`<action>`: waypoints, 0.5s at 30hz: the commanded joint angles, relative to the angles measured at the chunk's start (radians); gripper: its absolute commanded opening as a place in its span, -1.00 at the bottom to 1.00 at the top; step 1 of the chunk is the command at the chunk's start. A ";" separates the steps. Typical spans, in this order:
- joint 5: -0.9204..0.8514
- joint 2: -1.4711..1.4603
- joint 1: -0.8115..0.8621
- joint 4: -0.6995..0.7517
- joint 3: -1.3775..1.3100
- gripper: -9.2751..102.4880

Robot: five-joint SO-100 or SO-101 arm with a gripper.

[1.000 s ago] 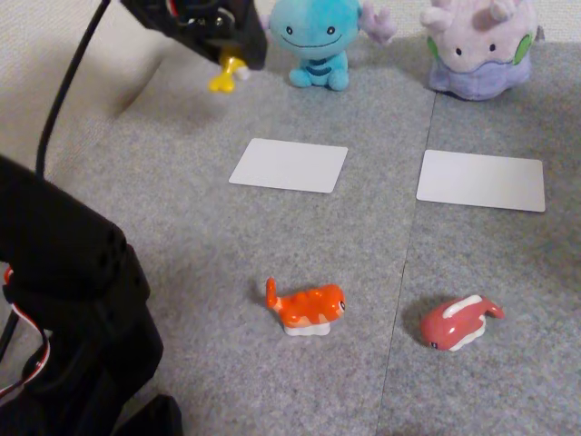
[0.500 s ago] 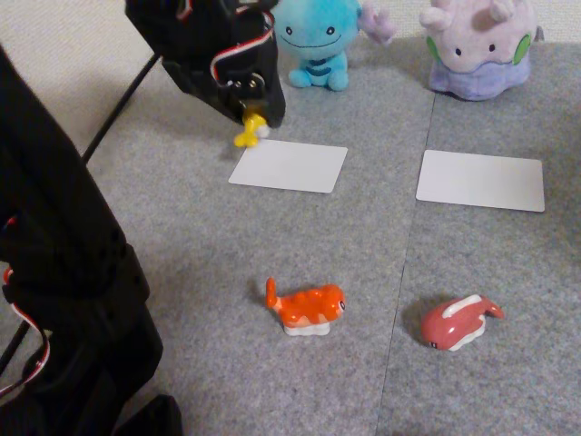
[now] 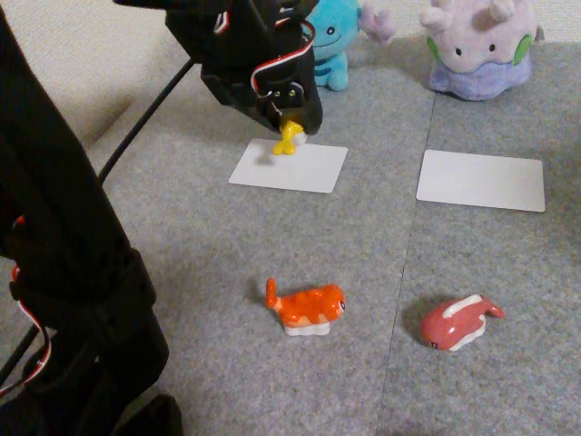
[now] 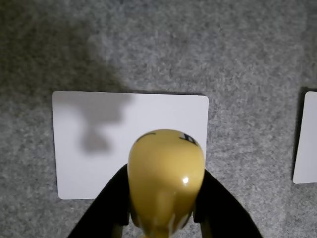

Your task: Wooper wants to eat egg sudhi, and Goomy wants to eat shrimp sushi

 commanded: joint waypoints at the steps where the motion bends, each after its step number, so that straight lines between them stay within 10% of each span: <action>1: 0.009 -0.008 -0.005 -0.003 -0.020 -0.70; 15: 0.015 -0.112 0.003 -0.034 -0.020 -0.42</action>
